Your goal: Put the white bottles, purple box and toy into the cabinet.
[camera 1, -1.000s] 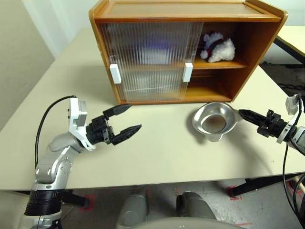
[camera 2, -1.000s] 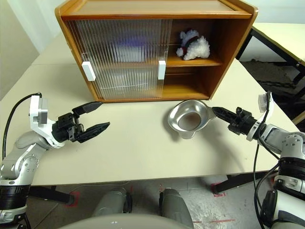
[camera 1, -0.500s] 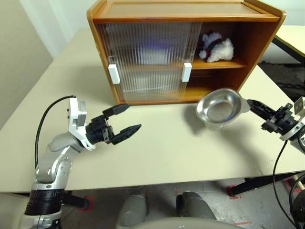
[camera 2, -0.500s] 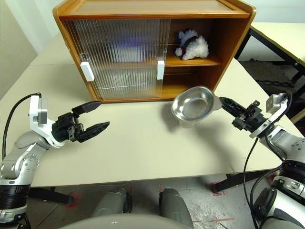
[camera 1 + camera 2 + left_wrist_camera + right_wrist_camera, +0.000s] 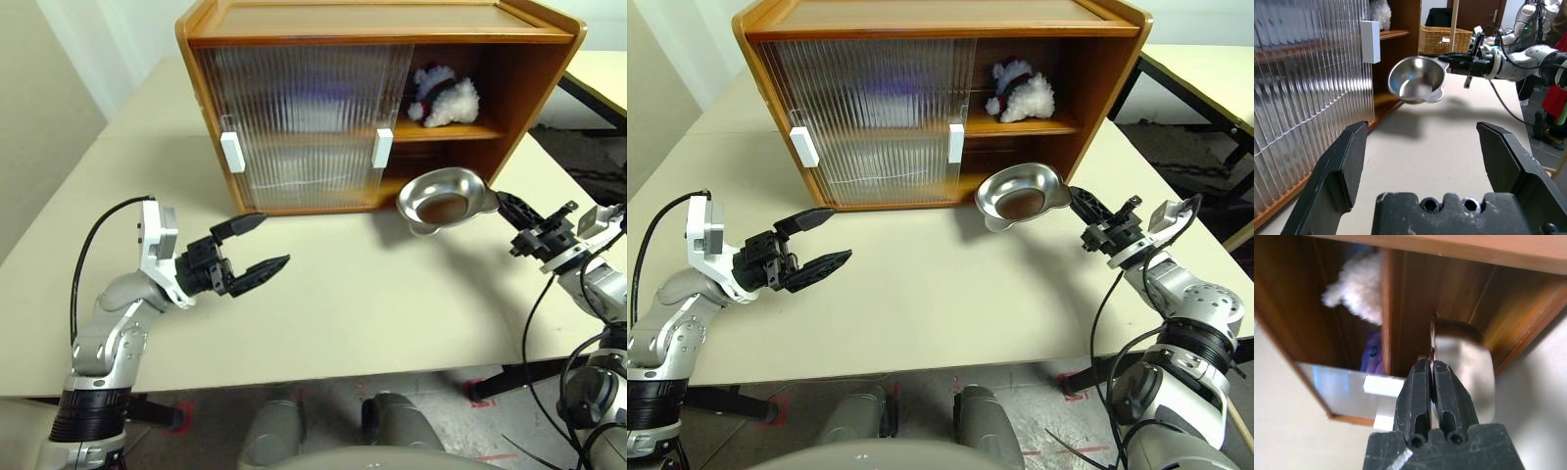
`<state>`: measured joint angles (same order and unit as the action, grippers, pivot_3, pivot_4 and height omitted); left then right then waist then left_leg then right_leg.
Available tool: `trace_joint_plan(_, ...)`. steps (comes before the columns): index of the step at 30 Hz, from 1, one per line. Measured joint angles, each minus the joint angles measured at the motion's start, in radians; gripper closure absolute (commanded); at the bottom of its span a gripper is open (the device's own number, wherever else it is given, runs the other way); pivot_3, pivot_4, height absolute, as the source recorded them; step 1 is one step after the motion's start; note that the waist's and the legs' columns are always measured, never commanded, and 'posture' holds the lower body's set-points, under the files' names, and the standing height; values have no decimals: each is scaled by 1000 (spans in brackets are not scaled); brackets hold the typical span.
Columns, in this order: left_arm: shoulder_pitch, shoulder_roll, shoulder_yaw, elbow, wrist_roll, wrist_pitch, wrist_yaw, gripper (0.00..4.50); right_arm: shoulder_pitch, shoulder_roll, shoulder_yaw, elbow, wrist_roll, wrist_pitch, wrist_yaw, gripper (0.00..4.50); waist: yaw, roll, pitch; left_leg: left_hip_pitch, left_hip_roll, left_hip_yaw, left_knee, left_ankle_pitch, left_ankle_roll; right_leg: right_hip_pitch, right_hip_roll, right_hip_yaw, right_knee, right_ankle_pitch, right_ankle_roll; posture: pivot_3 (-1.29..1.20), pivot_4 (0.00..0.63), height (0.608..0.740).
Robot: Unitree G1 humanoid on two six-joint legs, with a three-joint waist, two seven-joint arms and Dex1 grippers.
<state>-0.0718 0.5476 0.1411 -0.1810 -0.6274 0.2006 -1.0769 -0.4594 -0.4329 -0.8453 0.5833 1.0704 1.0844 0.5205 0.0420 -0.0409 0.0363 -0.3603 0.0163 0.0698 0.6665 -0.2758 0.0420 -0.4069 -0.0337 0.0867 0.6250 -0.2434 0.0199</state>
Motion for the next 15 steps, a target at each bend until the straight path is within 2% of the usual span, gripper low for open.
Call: trace_joint_plan(15,0,1,-3,-3,0,1,6,0,-163,164,42,130,-60,-349,-120,4491,-5,2,1,0,0,0,-1,0,0,-1,-1,0,1,2,-4,192,4,740)
